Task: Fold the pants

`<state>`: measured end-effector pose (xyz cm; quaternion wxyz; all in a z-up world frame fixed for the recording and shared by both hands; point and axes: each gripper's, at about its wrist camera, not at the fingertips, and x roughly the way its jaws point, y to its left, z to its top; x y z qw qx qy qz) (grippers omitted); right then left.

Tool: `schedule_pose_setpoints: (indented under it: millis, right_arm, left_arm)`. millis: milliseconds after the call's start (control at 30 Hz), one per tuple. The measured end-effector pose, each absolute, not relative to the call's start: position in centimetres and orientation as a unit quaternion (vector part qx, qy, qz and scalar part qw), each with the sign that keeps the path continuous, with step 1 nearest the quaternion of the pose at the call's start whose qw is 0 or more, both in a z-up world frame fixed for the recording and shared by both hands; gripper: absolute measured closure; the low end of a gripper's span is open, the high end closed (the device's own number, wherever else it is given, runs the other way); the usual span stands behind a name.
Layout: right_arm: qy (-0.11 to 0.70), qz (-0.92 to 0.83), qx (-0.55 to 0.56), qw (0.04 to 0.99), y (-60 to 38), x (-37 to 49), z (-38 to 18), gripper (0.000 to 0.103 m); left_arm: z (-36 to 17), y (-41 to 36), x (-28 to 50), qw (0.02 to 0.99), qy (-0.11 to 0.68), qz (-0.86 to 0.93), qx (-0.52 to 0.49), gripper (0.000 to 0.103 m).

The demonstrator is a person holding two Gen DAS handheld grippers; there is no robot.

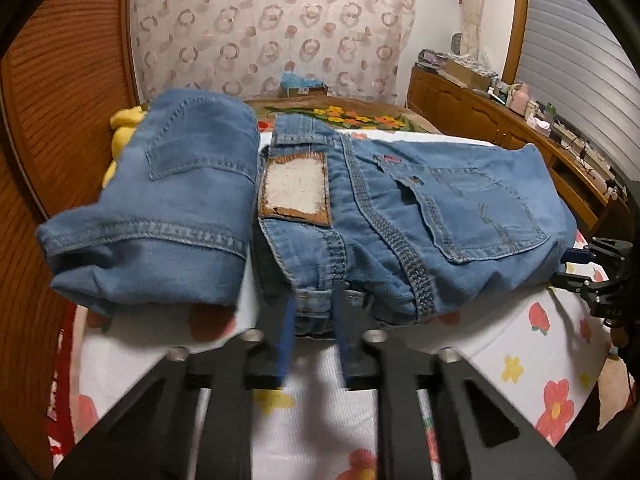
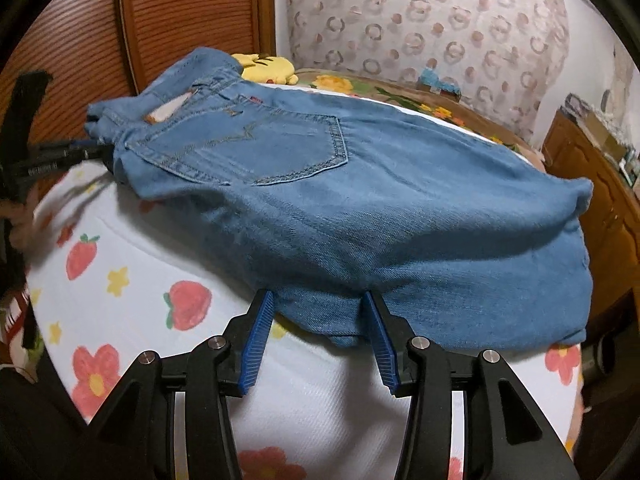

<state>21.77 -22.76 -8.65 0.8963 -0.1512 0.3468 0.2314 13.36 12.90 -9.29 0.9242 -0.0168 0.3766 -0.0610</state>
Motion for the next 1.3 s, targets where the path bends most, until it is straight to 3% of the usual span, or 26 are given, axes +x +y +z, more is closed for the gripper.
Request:
schedule_pose_setpoints:
  millis: [67, 233, 867, 1300]
  right_arm:
    - [0.342, 0.228, -0.159, 0.898, -22.6, 21.0, -9.0, 0.057]
    - [0.327, 0.226, -0.153, 0.905, -23.0, 20.6, -8.9, 0.093]
    - [0.241, 0.245, -0.101, 0.934, -25.5, 11.0, -5.3, 0.095]
    - [0.286, 0.256, -0.082, 0.920, -28.2, 9.0, -8.6, 0.094]
  left_arm:
    - [-8.7, 12.7, 13.1, 0.927, 0.370, -0.061, -0.012, 0.091]
    - [-6.7, 12.3, 12.5, 0.938, 0.343, -0.056, -0.007, 0.092]
    - [0.9, 12.2, 5.5, 0.966, 0.255, -0.050, -0.007, 0.093]
    - [-2.5, 10.7, 2.2, 0.947, 0.313, -0.069, -0.006, 0.092]
